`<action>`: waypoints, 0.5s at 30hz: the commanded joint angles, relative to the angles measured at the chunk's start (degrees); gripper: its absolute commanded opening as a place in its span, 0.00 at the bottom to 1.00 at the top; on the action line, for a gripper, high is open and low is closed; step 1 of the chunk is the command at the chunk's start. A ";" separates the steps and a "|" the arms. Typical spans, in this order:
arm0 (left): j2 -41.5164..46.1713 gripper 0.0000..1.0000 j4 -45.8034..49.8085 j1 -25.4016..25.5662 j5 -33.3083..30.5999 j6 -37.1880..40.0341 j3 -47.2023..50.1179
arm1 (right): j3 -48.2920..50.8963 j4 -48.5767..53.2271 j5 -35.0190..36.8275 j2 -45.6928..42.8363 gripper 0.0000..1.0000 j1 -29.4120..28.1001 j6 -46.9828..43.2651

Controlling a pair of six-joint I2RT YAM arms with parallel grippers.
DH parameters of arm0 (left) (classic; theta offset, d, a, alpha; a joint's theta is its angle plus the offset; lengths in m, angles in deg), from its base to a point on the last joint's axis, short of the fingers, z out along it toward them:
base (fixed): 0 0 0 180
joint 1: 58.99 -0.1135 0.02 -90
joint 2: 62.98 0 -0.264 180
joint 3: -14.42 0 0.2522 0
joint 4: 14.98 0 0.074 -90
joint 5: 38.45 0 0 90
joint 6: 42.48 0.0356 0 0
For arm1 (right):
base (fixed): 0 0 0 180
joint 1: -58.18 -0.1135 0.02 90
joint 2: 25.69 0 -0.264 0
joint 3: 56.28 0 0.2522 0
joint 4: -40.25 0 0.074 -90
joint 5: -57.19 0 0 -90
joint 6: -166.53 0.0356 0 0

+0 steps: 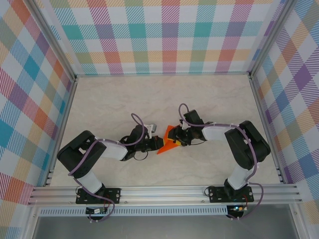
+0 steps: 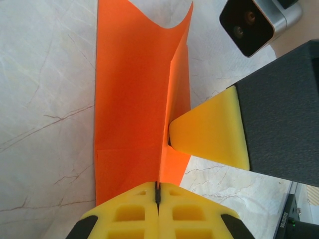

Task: Fold a paper plane with a square sheet of paper (pick it up from the middle)
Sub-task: Fourth fold the wing at the center of the table.

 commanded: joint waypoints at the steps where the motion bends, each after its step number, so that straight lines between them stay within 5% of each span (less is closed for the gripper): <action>1: -0.71 0.00 -1.84 -0.66 0.97 -0.85 0.88 | -2.02 2.12 1.23 1.43 0.51 -0.48 0.31; 15: 7.46 0.28 10.95 -2.53 -3.92 -1.04 0.82 | -6.50 20.38 13.12 6.25 0.58 -1.42 2.75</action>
